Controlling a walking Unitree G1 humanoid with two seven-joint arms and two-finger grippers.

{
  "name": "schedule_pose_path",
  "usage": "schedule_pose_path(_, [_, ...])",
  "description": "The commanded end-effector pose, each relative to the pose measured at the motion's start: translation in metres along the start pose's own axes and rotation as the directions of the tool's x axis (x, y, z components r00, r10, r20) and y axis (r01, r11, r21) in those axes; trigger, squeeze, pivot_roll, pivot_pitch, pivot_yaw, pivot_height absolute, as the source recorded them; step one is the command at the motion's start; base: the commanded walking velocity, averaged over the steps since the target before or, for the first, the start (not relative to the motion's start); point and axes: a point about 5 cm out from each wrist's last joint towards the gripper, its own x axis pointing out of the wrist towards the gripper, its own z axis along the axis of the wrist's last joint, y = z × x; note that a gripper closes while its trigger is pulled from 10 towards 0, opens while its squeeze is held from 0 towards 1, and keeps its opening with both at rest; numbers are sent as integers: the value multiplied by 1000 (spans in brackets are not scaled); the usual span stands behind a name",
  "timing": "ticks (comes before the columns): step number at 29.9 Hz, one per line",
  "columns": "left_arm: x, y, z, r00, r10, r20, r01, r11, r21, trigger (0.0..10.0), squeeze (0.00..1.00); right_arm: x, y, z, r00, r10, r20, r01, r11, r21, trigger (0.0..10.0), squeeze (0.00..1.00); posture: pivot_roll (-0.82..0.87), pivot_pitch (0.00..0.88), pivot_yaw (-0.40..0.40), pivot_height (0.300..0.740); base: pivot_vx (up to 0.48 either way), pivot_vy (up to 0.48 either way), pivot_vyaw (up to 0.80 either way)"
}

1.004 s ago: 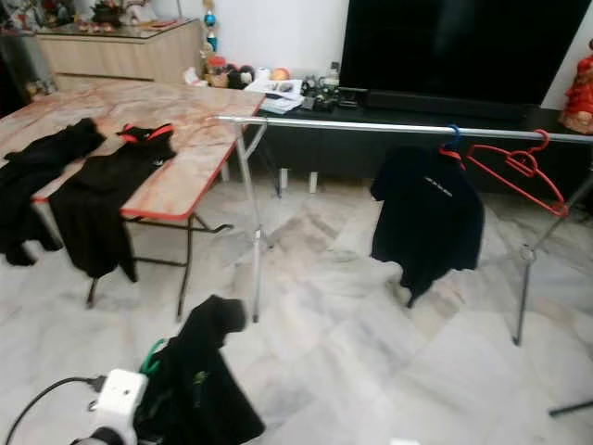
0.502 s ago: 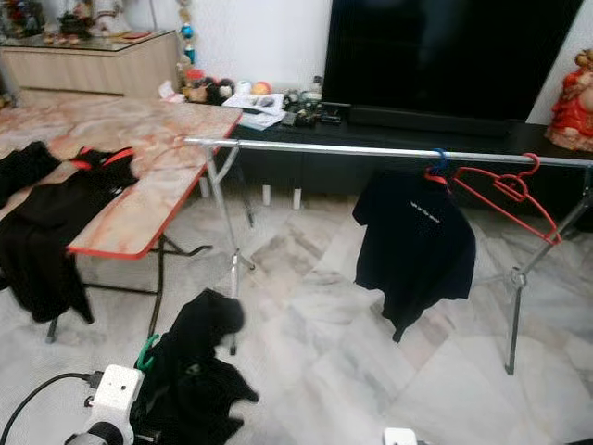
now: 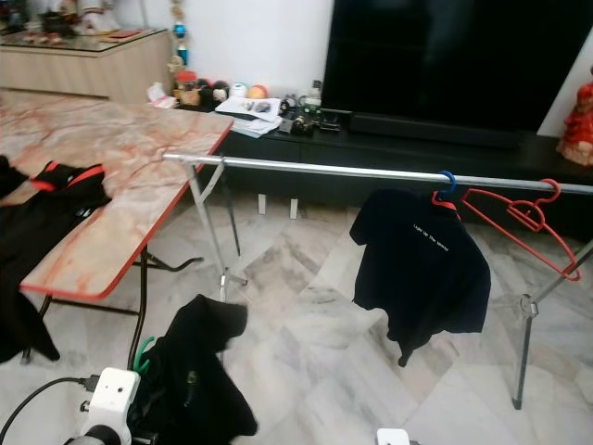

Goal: Hang hanger

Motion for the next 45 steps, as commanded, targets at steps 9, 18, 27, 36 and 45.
schedule_pose_path(9, [3, 0, 4, 1000, -1, 16, 2, 1000, -28, 10000, 0, -1, -5, -2, 1000, -10, 0, 10, 1000, 17, 10000, 0, 226, 0, -22, 740, 208, 0, 0])
schedule_pose_path(18, [3, 4, 6, 1000, 24, 21, -23, 1000, -20, 10000, 0, -1, -4, -1, 1000, -19, 3, 19, 1000, 12, 10000, 0, 231, 0, -22, 740, 0, 0, 0])
schedule_pose_path(27, [4, 5, 5, 1000, 25, 15, -25, 1000, 6, 10000, 0, -1, -4, 0, 1000, -24, 6, 24, 1000, 4, 10000, 0, 229, 0, -16, 740, 0, -366, 276])
schedule_pose_path(36, [3, 5, 4, 1000, 12, 6, -12, 1000, 13, 10000, 0, 0, -4, -1, 999, -34, 2, 34, 999, 3, 10000, 0, 227, 0, -10, 740, 0, -450, 0])
schedule_pose_path(45, [6, 2, 7, 1000, 18, 13, -18, 1000, 4, 10000, 0, 0, -6, 2, 999, -40, 12, 40, 999, -13, 10000, 0, 206, 0, -16, 740, 0, -437, 0])
